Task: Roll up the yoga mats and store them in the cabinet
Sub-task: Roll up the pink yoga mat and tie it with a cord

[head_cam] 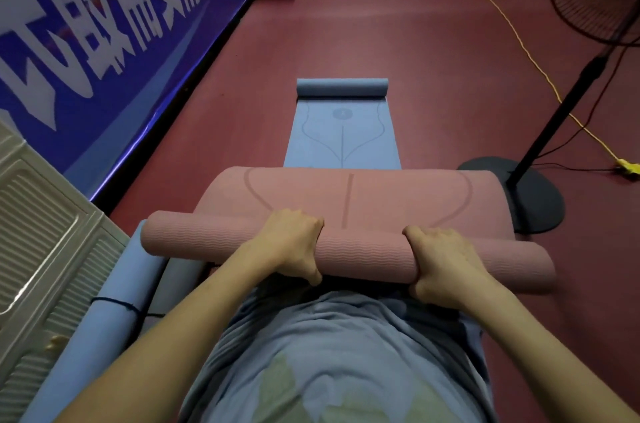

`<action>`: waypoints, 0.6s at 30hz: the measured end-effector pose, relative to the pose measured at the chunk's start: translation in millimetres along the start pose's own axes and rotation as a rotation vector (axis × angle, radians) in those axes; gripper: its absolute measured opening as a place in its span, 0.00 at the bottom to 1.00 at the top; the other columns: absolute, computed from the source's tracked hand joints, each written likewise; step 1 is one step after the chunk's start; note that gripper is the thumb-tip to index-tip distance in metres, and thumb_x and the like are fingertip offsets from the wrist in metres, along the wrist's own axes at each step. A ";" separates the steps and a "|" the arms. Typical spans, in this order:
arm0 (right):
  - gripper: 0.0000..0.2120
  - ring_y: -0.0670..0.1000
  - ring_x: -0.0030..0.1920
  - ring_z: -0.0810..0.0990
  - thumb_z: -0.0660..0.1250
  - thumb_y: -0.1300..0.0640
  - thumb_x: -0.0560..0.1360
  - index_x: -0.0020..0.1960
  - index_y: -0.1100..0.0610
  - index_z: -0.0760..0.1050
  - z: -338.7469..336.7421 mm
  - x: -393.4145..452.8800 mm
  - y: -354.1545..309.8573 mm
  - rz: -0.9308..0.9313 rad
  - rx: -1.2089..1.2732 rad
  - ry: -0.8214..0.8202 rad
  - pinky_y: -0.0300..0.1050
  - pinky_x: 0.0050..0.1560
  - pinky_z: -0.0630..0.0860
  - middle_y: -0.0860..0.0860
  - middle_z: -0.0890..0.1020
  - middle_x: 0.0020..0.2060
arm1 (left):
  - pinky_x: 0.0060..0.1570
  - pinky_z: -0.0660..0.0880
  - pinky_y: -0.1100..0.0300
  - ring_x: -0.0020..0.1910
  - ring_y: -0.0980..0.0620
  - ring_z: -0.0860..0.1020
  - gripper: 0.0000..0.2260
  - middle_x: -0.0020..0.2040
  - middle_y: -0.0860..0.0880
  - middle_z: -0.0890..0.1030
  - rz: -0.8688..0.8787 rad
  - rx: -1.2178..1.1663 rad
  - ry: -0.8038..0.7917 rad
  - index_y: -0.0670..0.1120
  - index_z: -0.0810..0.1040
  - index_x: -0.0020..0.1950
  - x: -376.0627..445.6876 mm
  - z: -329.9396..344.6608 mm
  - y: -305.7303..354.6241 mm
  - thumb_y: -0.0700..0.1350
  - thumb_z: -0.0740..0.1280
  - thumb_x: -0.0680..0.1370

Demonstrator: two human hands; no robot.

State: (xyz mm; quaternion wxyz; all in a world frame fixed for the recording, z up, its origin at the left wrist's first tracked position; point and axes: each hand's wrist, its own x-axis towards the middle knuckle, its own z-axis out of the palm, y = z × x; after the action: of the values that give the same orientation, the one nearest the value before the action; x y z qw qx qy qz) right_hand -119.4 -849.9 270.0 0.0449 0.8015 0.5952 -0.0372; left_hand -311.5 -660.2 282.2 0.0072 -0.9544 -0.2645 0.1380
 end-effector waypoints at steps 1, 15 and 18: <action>0.26 0.56 0.52 0.80 0.71 0.46 0.62 0.56 0.51 0.69 1.1 1.5 1.9 -0.007 0.012 0.015 0.47 0.44 0.67 0.49 0.81 0.51 | 0.41 0.77 0.53 0.45 0.44 0.80 0.33 0.48 0.49 0.83 -0.007 -0.021 -0.017 0.49 0.78 0.56 1.9 -1.6 0.1 0.64 0.78 0.57; 0.32 0.57 0.50 0.81 0.75 0.45 0.59 0.59 0.51 0.68 9.2 38.3 4.9 -0.009 -0.114 0.069 0.48 0.43 0.68 0.50 0.80 0.50 | 0.43 0.74 0.53 0.51 0.46 0.81 0.35 0.53 0.51 0.83 -0.034 -0.130 -0.019 0.53 0.76 0.61 25.2 0.5 -11.2 0.67 0.77 0.58; 0.37 0.57 0.52 0.82 0.77 0.42 0.58 0.61 0.50 0.66 -6.7 52.4 6.0 -0.017 -0.065 -0.052 0.47 0.41 0.67 0.50 0.81 0.53 | 0.45 0.71 0.54 0.55 0.47 0.80 0.37 0.57 0.53 0.82 -0.021 -0.095 0.127 0.55 0.74 0.64 21.5 10.5 -11.5 0.69 0.75 0.59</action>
State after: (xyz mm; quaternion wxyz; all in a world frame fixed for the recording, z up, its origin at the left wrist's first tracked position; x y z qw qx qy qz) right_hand -98.5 -801.1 270.9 0.0858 0.7932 0.6016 -0.0390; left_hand -302.5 -640.1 267.5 -0.0201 -0.9577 -0.2797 0.0645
